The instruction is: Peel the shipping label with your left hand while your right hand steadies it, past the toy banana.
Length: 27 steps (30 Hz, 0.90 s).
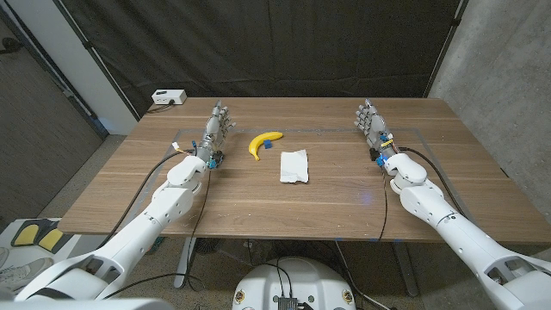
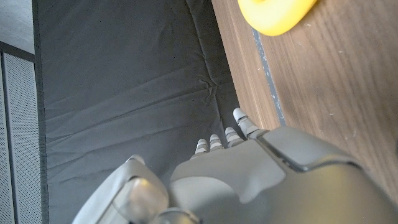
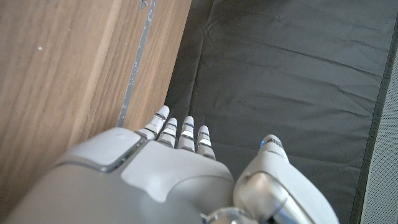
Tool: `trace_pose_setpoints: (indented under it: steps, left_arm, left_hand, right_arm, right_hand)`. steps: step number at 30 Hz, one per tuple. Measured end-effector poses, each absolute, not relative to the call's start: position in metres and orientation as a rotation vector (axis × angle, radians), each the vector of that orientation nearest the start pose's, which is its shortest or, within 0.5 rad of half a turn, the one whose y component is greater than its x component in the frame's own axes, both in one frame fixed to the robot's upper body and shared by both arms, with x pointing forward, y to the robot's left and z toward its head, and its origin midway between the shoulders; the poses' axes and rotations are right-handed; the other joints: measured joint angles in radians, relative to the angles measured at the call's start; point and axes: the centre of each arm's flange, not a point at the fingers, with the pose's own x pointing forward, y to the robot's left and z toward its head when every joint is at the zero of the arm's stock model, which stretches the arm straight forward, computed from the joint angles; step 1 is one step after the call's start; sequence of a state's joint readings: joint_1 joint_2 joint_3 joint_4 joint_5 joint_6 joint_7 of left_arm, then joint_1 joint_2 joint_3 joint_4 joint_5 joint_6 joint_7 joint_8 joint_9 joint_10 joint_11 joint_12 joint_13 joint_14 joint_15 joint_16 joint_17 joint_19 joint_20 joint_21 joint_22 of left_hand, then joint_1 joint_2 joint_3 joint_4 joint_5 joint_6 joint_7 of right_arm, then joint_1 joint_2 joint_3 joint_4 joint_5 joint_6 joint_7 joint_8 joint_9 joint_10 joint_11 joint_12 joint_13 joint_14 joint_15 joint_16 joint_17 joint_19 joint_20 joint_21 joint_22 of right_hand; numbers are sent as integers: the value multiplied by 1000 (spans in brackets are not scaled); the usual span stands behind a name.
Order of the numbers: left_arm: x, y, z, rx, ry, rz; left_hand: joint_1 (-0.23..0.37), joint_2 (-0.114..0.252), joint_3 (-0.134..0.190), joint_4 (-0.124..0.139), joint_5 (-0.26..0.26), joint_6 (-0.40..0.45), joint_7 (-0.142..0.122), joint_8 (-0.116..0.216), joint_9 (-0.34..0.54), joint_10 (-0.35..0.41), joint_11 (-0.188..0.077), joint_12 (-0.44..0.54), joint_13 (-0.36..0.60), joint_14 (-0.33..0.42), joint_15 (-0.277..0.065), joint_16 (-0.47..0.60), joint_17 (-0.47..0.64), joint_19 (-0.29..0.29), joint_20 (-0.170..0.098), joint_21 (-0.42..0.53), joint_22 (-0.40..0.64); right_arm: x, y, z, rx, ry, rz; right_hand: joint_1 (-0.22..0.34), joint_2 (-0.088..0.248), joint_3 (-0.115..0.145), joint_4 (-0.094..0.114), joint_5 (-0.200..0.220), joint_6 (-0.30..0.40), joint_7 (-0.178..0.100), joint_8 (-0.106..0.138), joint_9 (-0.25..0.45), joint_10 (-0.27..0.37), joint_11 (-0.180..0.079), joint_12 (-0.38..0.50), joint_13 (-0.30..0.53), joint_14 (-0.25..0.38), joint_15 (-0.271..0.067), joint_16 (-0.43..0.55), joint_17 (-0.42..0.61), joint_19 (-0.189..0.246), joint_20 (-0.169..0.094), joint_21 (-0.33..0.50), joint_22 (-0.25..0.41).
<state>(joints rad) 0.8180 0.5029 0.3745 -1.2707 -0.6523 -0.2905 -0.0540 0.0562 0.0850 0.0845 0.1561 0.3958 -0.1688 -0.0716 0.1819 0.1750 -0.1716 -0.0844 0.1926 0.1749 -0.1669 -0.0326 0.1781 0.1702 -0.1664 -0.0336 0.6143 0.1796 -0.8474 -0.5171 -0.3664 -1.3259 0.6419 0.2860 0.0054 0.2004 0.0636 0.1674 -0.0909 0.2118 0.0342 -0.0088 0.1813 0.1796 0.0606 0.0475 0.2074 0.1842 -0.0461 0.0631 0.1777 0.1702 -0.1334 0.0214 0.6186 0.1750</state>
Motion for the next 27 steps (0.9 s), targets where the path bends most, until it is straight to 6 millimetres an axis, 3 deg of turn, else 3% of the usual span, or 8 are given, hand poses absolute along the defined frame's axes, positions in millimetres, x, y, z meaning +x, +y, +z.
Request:
trace_pose_setpoints:
  steps: [13, 15, 19, 23, 27]
  left_arm:
    - [661, 291, -22, -36, -598, -228]
    - [662, 292, -21, -34, -599, -227]
    - [661, 291, -18, 3, -616, -217]
    - [658, 292, -15, 60, -639, -193]
    - [654, 291, -8, 129, -672, -166]
  left_hand:
    - [8, 8, -4, -4, 0, -5, -6, 0, 0, 0, -8, 0, 0, 0, 0, 0, 0, 0, 0, 0, 0]
    - [32, 12, -5, -24, 0, -2, -19, 4, 0, -2, -9, 0, 0, 0, 0, 0, 0, 0, 0, -7, -3]
    - [117, -15, -1, -80, -5, -3, -37, 20, 0, -2, -9, 9, 0, 0, 0, 1, -3, 0, 0, -12, -3]
    - [227, -35, 7, -149, -25, -3, -39, 40, 5, 0, 1, 24, 5, 0, 0, 18, 0, -5, 14, -20, 0]
    - [291, -44, 12, -187, -37, 9, -39, 51, 8, 29, 8, 32, 6, 1, 0, 18, 5, -7, 28, -20, 5]
  right_arm:
    - [648, -291, -22, 34, -604, 181]
    - [648, -290, -22, 34, -604, 180]
    - [648, -289, -22, 34, -603, 182]
    - [648, -288, -22, 36, -603, 182]
    - [647, -287, -25, 37, -600, 182]
  right_hand:
    - [0, 0, 0, 0, 0, 4, 4, 4, 0, 1, -1, 0, 0, 0, 0, 0, 0, 0, 0, 0, 0]
    - [0, 0, 0, 0, 0, 4, 4, 4, 0, 1, -1, 0, 0, 0, 0, 0, 0, 0, 0, 0, 0]
    - [0, 0, 0, 0, 0, 4, 4, 4, 0, 1, -1, 0, 0, 0, 0, 0, 0, 0, 0, 0, 0]
    - [4, 4, 0, 0, 0, 3, 4, 4, 0, 1, -1, 0, 0, 0, 0, 0, 0, 0, 0, 0, 0]
    - [4, 4, 0, 0, 0, 3, 4, 4, 0, 1, -1, 0, 0, 0, 0, 0, 0, 0, 0, 0, 0]
